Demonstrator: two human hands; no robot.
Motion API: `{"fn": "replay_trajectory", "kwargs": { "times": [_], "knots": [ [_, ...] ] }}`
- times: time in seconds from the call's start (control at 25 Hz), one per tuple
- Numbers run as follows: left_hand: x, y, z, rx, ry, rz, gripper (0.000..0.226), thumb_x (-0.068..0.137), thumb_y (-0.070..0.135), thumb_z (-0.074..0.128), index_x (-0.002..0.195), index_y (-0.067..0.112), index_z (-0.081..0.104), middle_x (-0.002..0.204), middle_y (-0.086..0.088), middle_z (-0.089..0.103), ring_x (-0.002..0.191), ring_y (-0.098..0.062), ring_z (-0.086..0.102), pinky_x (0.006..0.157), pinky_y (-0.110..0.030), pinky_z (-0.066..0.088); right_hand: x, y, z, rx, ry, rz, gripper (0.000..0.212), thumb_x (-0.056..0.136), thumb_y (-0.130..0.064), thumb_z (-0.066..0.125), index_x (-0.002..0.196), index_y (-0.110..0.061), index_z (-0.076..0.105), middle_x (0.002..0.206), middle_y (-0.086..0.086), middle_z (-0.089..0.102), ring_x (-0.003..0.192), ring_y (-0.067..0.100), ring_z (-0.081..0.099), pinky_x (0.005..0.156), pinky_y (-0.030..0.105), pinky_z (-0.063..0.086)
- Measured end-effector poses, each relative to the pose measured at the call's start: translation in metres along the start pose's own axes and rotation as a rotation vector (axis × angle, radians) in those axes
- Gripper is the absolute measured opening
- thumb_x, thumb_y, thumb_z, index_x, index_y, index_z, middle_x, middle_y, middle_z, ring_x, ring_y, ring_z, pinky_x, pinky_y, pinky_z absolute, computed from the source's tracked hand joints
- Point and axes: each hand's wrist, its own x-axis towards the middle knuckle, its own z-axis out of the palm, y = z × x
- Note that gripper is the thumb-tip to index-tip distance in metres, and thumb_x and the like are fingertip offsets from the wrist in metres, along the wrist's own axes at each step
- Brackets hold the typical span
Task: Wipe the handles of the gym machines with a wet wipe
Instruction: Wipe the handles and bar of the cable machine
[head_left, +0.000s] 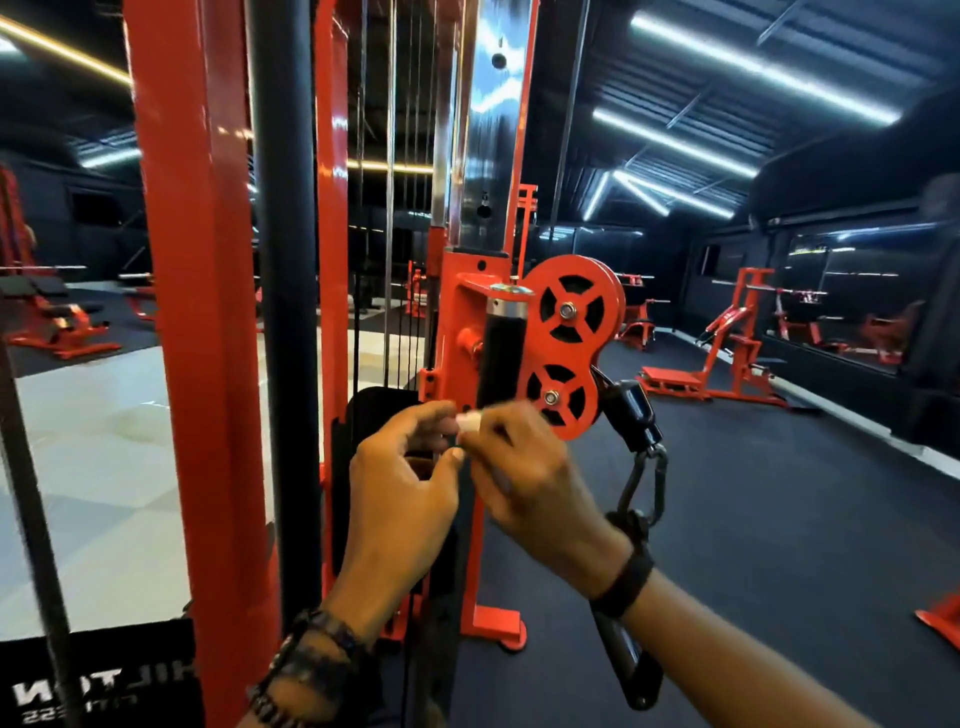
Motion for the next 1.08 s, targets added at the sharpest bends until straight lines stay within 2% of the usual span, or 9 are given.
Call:
{"fn": "replay_trajectory", "kwargs": {
  "times": [0.08, 0.24, 0.44, 0.52, 0.64, 0.76, 0.84, 0.96, 1.08],
  "knots": [
    [0.001, -0.006, -0.003, 0.019, 0.013, -0.04, 0.044, 0.082, -0.006, 0.07, 0.111, 0.028, 0.066, 0.097, 0.009, 0.072, 0.088, -0.005, 0.067, 0.076, -0.021, 0.057, 0.007, 0.002, 0.001, -0.046, -0.036, -0.037, 0.004, 0.088, 0.003, 0.063, 0.091, 0.004, 0.067, 0.088, 0.015, 0.056, 0.077, 0.023, 0.051, 0.064, 0.034, 0.048],
    [0.004, -0.007, 0.001, 0.032, 0.017, -0.066, 0.045, 0.084, -0.006, 0.067, 0.117, 0.024, 0.065, 0.101, 0.009, 0.07, 0.088, -0.005, 0.066, 0.073, -0.011, 0.052, 0.084, 0.02, -0.017, -0.248, 0.097, -0.014, 0.003, 0.087, 0.004, 0.066, 0.088, 0.002, 0.063, 0.087, 0.012, 0.053, 0.077, 0.02, 0.048, 0.059, 0.031, 0.048],
    [0.001, -0.013, -0.002, 0.034, 0.027, -0.048, 0.048, 0.083, -0.01, 0.065, 0.118, 0.022, 0.066, 0.102, 0.009, 0.07, 0.092, -0.007, 0.066, 0.082, -0.024, 0.056, -0.001, -0.002, -0.007, -0.171, -0.18, -0.042, 0.011, 0.087, 0.002, 0.062, 0.098, 0.0, 0.065, 0.088, 0.009, 0.051, 0.075, 0.018, 0.046, 0.057, 0.029, 0.045],
    [0.006, -0.01, -0.002, 0.042, 0.015, -0.045, 0.048, 0.083, -0.01, 0.065, 0.121, 0.02, 0.066, 0.104, 0.008, 0.07, 0.093, -0.007, 0.066, 0.084, -0.026, 0.057, 0.025, 0.011, -0.012, -0.1, -0.101, -0.01, 0.012, 0.086, 0.002, 0.064, 0.098, 0.0, 0.063, 0.087, 0.009, 0.051, 0.074, 0.016, 0.044, 0.058, 0.027, 0.044],
    [0.011, -0.001, 0.003, 0.018, 0.004, -0.006, 0.048, 0.084, -0.007, 0.068, 0.122, 0.022, 0.065, 0.108, 0.008, 0.069, 0.094, -0.004, 0.066, 0.082, -0.022, 0.056, 0.077, 0.03, -0.028, 0.022, 0.137, 0.103, 0.017, 0.09, 0.0, 0.062, 0.107, -0.001, 0.059, 0.092, -0.001, 0.049, 0.075, 0.003, 0.04, 0.065, 0.016, 0.042],
    [0.01, 0.003, 0.008, -0.01, -0.027, 0.003, 0.043, 0.083, -0.002, 0.072, 0.117, 0.025, 0.066, 0.107, 0.007, 0.07, 0.094, -0.003, 0.067, 0.081, -0.023, 0.057, 0.024, 0.021, -0.015, 0.223, 0.112, 0.227, 0.018, 0.088, 0.002, 0.065, 0.105, -0.001, 0.059, 0.095, -0.005, 0.051, 0.076, -0.005, 0.044, 0.067, 0.01, 0.039],
    [0.008, 0.001, 0.008, -0.01, -0.039, 0.01, 0.037, 0.083, 0.004, 0.075, 0.115, 0.02, 0.07, 0.103, 0.008, 0.072, 0.094, -0.004, 0.068, 0.081, -0.025, 0.057, -0.017, 0.007, -0.004, 0.236, 0.105, 0.279, 0.015, 0.087, -0.001, 0.068, 0.101, -0.002, 0.062, 0.093, -0.007, 0.056, 0.081, -0.004, 0.051, 0.07, 0.013, 0.042],
    [0.013, 0.002, 0.014, -0.022, -0.022, 0.011, 0.029, 0.081, 0.008, 0.079, 0.106, 0.021, 0.072, 0.095, 0.007, 0.073, 0.088, -0.003, 0.07, 0.078, -0.02, 0.057, 0.022, 0.029, -0.009, 0.331, 0.314, 0.43, 0.01, 0.092, -0.008, 0.066, 0.101, -0.004, 0.064, 0.095, 0.002, 0.064, 0.084, 0.015, 0.063, 0.07, 0.031, 0.053],
    [0.014, -0.001, 0.016, -0.025, 0.002, 0.007, 0.026, 0.08, 0.009, 0.08, 0.104, 0.017, 0.073, 0.093, 0.007, 0.073, 0.085, -0.001, 0.07, 0.073, -0.014, 0.054, 0.047, 0.034, -0.015, 0.448, 0.392, 0.478, 0.012, 0.093, -0.011, 0.067, 0.103, -0.006, 0.064, 0.094, 0.003, 0.067, 0.085, 0.016, 0.065, 0.074, 0.029, 0.056]
  ]
}}
